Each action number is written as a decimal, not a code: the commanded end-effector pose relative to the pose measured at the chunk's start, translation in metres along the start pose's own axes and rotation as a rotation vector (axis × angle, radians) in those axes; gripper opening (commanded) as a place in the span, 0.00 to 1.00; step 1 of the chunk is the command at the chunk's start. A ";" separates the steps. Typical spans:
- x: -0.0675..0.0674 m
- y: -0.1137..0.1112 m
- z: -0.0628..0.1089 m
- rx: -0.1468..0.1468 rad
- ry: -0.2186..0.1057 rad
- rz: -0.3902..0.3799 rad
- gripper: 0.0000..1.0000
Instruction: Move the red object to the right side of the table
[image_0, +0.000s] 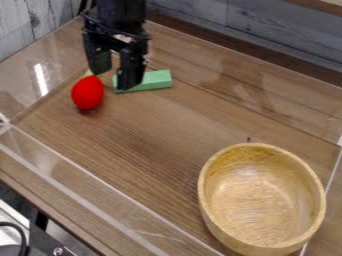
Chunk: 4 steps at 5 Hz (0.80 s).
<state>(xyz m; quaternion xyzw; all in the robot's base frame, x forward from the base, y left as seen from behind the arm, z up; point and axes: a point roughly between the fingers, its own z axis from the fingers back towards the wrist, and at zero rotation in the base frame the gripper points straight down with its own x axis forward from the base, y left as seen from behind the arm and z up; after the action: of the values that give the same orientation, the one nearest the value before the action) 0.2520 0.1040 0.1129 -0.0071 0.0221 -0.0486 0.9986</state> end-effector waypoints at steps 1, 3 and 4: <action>0.003 0.023 0.011 0.038 -0.068 -0.015 1.00; 0.002 0.049 -0.009 0.048 -0.096 -0.029 1.00; 0.004 0.063 -0.023 0.045 -0.117 -0.033 1.00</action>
<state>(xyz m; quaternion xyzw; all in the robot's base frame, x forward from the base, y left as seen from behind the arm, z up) 0.2563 0.1612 0.0754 -0.0028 -0.0185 -0.0661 0.9976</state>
